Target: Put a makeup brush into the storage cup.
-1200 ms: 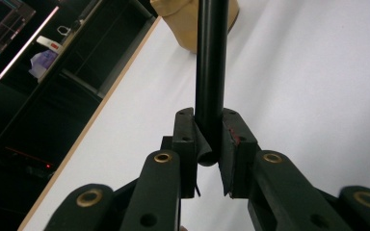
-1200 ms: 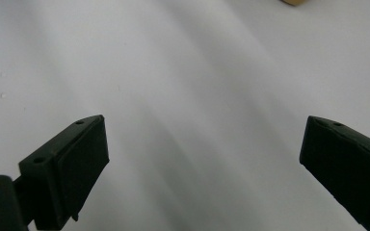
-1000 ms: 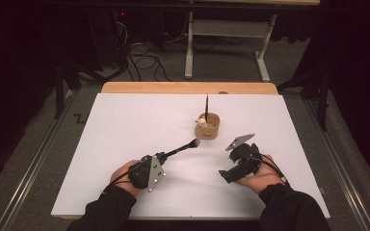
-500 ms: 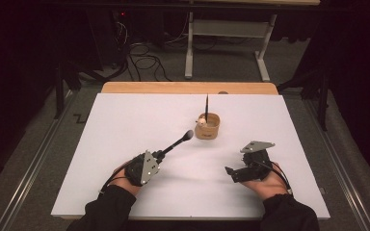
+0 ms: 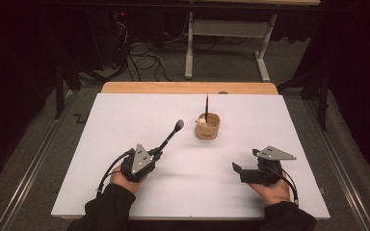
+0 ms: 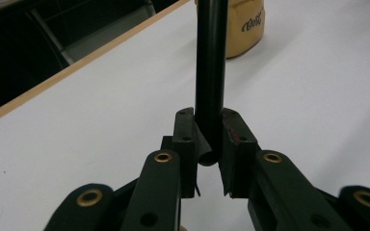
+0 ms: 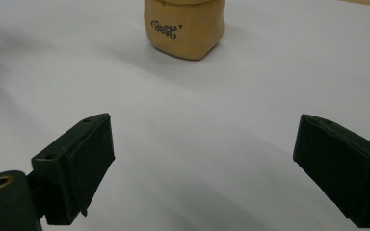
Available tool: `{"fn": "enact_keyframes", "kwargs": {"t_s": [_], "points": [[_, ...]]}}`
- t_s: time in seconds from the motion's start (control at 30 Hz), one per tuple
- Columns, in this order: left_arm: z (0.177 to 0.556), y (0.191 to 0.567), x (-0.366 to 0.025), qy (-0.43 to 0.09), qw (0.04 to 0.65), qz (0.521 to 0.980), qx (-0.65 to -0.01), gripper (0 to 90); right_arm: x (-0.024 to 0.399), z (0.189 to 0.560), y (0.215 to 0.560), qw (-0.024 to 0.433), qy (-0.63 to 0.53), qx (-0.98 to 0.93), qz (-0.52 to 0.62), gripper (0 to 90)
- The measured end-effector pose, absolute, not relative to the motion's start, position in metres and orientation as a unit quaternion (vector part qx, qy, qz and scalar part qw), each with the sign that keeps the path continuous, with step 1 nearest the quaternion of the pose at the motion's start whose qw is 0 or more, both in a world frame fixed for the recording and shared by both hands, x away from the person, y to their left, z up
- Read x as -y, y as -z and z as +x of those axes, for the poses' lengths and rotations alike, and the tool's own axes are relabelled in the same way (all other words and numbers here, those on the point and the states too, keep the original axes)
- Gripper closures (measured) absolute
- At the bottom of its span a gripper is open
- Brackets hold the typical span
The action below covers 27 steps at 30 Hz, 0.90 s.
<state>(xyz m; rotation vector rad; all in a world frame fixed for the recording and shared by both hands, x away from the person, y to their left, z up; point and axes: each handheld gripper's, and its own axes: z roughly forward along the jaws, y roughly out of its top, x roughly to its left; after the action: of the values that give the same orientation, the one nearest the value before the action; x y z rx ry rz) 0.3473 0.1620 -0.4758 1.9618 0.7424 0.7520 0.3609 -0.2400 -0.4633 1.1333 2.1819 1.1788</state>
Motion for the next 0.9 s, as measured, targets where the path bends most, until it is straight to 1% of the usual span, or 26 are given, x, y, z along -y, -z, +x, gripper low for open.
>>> {"fn": "enact_keyframes", "kwargs": {"t_s": [0.07, 0.3, 0.37, 0.43, 0.7, 0.9], "points": [[0.348, 0.475, -0.164, -0.294, 0.448, 0.786, -0.308, 78.9, 0.242, 0.36, 0.466, 0.202, -0.436, -0.778, 0.405, 7.6], [0.349, 0.474, -0.169, -0.247, 0.485, 0.767, -0.339, 78.9, 0.242, 0.357, 0.467, 0.223, -0.451, -0.769, 0.396, 8.3], [0.35, 0.473, -0.169, -0.242, 0.5, 0.762, -0.333, 78.8, 0.241, 0.356, 0.467, 0.221, -0.447, -0.771, 0.396, 8.4], [0.348, 0.473, -0.169, -0.228, 0.504, 0.759, -0.343, 78.9, 0.241, 0.355, 0.468, 0.222, -0.448, -0.772, 0.392, 8.5], [0.35, 0.474, -0.172, -0.199, 0.529, 0.743, -0.358, 78.9, 0.241, 0.355, 0.467, 0.228, -0.45, -0.772, 0.386, 9.2], [0.351, 0.474, -0.177, -0.187, 0.544, 0.73, -0.368, 78.9, 0.241, 0.354, 0.467, 0.227, -0.455, -0.769, 0.387, 9.2]]}}
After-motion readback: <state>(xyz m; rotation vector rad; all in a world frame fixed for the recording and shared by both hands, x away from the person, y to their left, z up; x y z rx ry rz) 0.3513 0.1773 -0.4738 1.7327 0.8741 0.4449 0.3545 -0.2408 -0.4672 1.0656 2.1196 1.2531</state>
